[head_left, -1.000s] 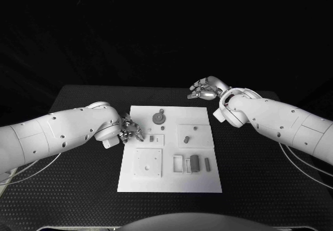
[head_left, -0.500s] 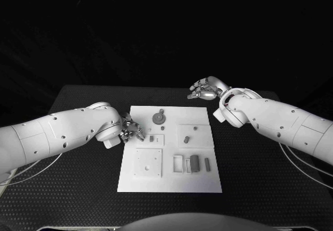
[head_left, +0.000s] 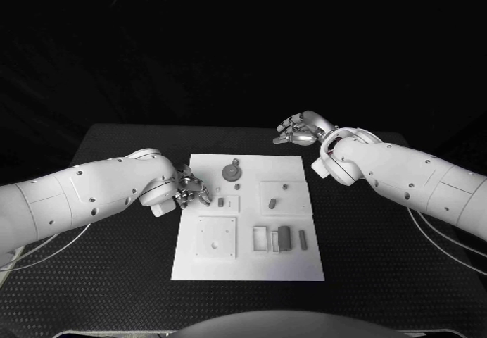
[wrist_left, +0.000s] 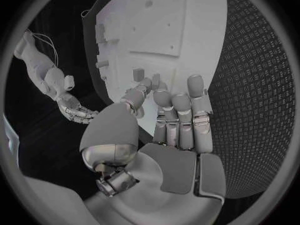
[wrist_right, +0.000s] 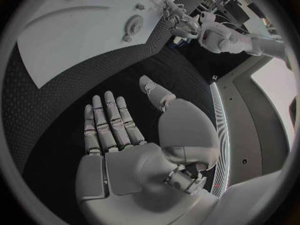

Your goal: Assemble the parts on the task board

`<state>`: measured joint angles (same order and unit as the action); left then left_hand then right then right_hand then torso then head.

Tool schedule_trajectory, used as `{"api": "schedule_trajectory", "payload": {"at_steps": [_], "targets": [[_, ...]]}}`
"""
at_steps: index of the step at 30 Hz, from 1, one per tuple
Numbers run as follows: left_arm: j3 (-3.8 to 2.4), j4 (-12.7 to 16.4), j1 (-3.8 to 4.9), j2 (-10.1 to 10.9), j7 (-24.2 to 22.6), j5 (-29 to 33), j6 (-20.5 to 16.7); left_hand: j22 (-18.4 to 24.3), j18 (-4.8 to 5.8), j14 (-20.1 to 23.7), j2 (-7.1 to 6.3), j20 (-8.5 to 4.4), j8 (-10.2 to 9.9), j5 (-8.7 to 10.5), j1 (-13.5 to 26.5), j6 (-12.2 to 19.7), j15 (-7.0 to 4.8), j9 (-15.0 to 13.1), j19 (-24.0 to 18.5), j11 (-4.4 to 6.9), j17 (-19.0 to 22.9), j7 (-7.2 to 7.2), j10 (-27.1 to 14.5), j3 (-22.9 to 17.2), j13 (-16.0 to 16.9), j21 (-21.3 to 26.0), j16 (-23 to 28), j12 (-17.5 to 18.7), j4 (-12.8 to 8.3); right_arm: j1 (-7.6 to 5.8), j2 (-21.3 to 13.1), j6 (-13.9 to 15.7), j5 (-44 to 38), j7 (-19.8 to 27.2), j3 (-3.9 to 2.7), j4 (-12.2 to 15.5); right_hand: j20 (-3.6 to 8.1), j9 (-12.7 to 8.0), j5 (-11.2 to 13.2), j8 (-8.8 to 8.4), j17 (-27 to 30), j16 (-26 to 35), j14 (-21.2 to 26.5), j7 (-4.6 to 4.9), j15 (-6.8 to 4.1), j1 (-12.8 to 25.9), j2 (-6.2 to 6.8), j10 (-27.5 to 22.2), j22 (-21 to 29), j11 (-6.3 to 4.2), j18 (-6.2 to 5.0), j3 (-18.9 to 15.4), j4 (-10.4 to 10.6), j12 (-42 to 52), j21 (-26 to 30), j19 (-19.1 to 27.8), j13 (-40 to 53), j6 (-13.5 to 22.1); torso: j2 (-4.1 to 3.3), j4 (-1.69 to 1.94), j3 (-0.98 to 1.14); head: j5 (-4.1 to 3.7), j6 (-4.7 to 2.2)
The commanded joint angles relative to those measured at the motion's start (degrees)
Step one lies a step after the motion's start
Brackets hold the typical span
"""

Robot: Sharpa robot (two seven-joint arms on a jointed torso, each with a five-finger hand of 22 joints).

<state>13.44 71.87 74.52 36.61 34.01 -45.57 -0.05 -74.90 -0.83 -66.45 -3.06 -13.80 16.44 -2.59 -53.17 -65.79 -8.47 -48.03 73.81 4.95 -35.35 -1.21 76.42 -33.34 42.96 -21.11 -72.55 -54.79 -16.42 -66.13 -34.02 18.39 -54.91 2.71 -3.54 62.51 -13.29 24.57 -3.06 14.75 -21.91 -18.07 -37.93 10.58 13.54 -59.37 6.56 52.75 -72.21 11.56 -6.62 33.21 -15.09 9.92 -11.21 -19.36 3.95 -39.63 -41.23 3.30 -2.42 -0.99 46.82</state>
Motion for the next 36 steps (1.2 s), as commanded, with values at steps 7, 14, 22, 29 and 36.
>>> {"api": "schedule_trajectory", "payload": {"at_steps": [7, 14, 22, 29, 36], "targets": [[0.22, 0.07, -0.39, 0.16, 0.45, -0.57, 1.09, -1.21, 0.45, -0.08, 2.79, -0.25, 0.34, -0.23, -2.9, -0.46, -0.08, -0.08, 0.13, 0.34, 0.06, 0.13, -0.15, -0.38, -0.07, -0.36, -0.3, -0.31, -0.06, 0.01, 0.01, -1.0, -0.09, 0.07, -0.02, 0.05, -0.05, -0.09, 0.05, 0.34, 0.1, 0.31, 0.15, 2.85, 0.43, -0.01, -0.11, 0.38, -0.13, -0.1, 0.92, -0.13, 0.16, -0.28, 0.31, 0.18, -0.07, 0.46, 0.0, 0.03, -0.04, -0.01, 0.08], [0.22, 0.14, -0.4, 0.19, 0.52, -0.58, 1.53, -1.22, 0.45, -0.07, 2.79, -0.24, 0.35, -0.23, -2.9, -0.46, -0.07, -0.09, 0.12, 0.34, 0.07, 0.13, -0.16, -0.38, -0.08, -0.36, -0.3, -0.31, -0.07, 0.02, 0.02, -1.05, -0.09, 0.07, -0.02, 0.04, -0.04, -0.1, 0.05, 0.34, 0.12, 0.32, 0.17, 2.84, 0.43, -0.01, -0.11, 0.4, -0.16, -0.1, 0.92, -0.13, 0.17, -0.32, 0.34, 0.19, -0.07, 0.47, 0.02, 0.05, -0.05, 0.02, 0.21], [0.22, 0.16, -0.41, 0.23, 0.55, -0.58, 1.59, -1.22, 0.45, -0.07, 2.81, -0.24, 0.35, -0.23, -2.9, -0.46, -0.07, -0.09, 0.12, 0.35, 0.08, 0.13, -0.16, -0.38, -0.08, -0.36, -0.31, -0.31, -0.08, 0.03, 0.06, -1.07, -0.09, 0.06, -0.02, -0.04, -0.04, -0.11, 0.05, 0.35, 0.14, 0.34, 0.18, 2.84, 0.42, -0.01, -0.11, 0.41, -0.18, -0.11, 0.92, -0.14, 0.17, -0.36, 0.36, 0.19, -0.07, 0.47, 0.01, -0.03, -0.03, 0.01, 0.26], [0.22, 0.09, -0.42, 0.28, 0.48, -0.51, 1.1, -1.22, 0.45, -0.06, 2.78, -0.23, 0.36, -0.23, -2.88, -0.44, -0.06, -0.1, 0.11, 0.35, 0.09, 0.13, -0.17, -0.37, -0.09, -0.37, -0.31, -0.31, -0.08, 0.03, 0.03, -1.05, -0.09, 0.05, -0.02, -0.01, -0.04, -0.12, 0.05, 0.36, 0.15, 0.35, 0.19, 2.84, 0.43, 0.0, -0.1, 0.44, -0.21, -0.12, 0.92, -0.15, 0.17, -0.41, 0.39, 0.19, -0.07, 0.48, 0.01, 0.01, -0.03, 0.01, 0.3], [0.22, 0.05, -0.42, 0.23, 0.39, -0.18, 1.0, -1.18, 0.44, 0.27, 1.67, -0.15, -0.66, -0.17, -2.33, 1.32, -0.03, 0.4, -0.12, -0.26, 0.24, -0.51, -0.38, 0.06, -0.21, -0.3, -0.23, -0.23, -0.04, 0.04, 0.05, -1.07, -0.09, 0.04, -0.01, -0.04, -0.04, -0.13, 0.05, 0.37, 0.17, 0.36, 0.19, 2.84, 0.43, 0.01, -0.1, 0.46, -0.24, -0.12, 0.92, -0.16, 0.17, -0.45, 0.41, 0.2, -0.07, 0.49, 0.01, -0.01, -0.02, -0.01, 0.23]]}}
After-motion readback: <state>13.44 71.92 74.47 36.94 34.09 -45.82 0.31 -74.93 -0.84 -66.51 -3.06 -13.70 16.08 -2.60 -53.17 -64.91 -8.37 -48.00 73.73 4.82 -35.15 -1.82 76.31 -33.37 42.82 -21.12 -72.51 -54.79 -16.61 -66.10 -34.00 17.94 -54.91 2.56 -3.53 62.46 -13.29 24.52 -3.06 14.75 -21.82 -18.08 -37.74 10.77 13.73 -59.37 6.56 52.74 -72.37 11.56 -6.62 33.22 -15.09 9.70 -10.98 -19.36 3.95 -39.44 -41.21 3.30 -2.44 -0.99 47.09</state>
